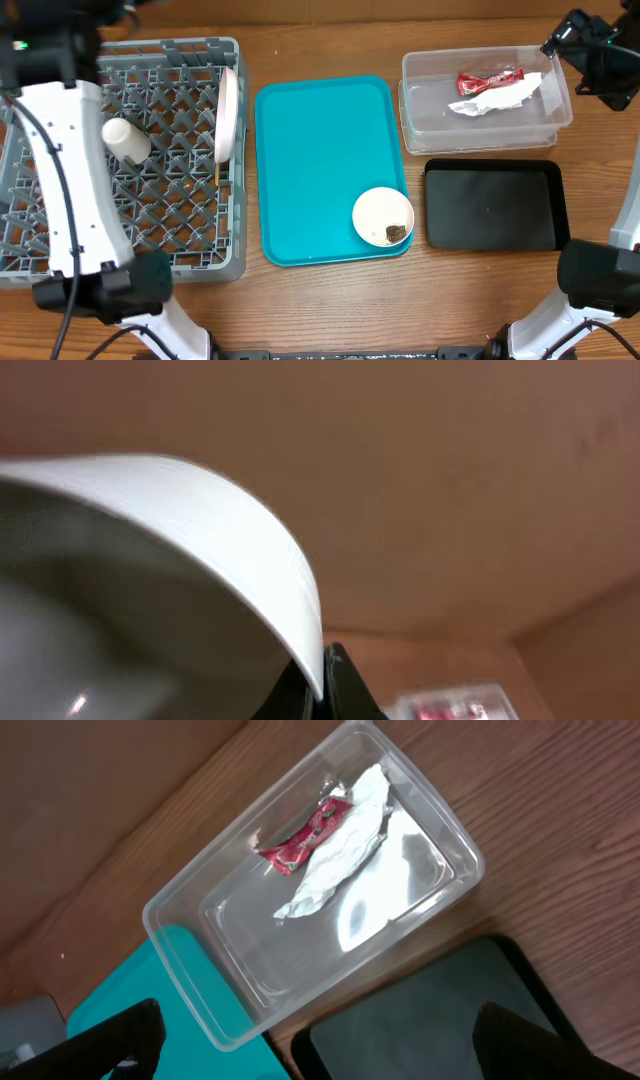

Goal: Sort waste into correct bins and load items into the dishwasher
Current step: 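Lift the white bowl and carry it left to the rack, then set the bowl upside down in the rack's back corner and release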

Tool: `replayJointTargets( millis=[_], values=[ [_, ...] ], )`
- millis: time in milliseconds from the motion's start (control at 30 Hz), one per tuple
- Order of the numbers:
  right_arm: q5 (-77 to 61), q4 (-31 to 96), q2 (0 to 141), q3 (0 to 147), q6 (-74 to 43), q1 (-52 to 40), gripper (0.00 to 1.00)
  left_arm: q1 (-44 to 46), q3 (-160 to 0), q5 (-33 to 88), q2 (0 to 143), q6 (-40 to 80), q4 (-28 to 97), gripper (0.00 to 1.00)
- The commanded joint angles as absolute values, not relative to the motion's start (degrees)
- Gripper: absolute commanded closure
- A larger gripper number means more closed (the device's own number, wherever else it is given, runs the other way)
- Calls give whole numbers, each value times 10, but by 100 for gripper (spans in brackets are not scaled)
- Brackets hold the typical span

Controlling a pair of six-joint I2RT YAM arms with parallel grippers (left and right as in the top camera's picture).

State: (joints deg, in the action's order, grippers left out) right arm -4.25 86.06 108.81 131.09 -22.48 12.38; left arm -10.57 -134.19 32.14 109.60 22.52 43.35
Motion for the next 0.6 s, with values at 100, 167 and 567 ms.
replayJointTargets(
  millis=[100,167,567],
  values=[
    [-41,858,1085,1320,-227,125,0,-170,-1337,380,1240,316,389,96],
    [-41,858,1085,1320,-227,125,0,-183,-1337,432,1288,331,361,96],
    [-41,858,1085,1320,-227,125,0,-283,-1335,695,1432,448,241,96]
  ],
)
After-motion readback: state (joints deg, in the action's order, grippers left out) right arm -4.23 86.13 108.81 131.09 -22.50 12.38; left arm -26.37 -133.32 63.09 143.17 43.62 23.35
